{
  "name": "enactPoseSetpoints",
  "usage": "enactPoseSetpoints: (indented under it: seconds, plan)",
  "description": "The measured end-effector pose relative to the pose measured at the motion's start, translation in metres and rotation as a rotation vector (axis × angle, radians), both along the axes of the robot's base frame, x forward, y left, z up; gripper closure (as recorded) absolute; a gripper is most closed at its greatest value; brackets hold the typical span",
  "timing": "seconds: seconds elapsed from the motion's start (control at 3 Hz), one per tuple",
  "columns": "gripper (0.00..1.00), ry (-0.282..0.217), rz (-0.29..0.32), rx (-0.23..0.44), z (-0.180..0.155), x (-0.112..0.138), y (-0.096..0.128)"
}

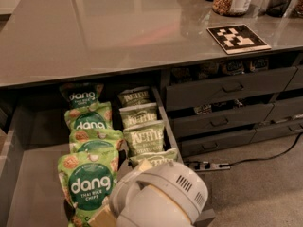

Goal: Pick green rice chip bag from top drawer and place on counter

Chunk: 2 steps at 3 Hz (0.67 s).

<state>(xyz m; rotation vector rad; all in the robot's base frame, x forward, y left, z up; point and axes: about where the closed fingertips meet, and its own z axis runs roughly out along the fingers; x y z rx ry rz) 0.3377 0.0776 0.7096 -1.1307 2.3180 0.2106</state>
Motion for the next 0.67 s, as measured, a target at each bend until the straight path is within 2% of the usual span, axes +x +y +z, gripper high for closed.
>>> enactPoseSetpoints:
  seconds: [0.33, 0.67]
  plan:
    - [0.00, 0.013, -0.121, 0.018, -0.0016, 0.0005, -0.0099]
    - [0.00, 0.032, -0.175, 0.044, -0.0019, 0.0006, -0.0082]
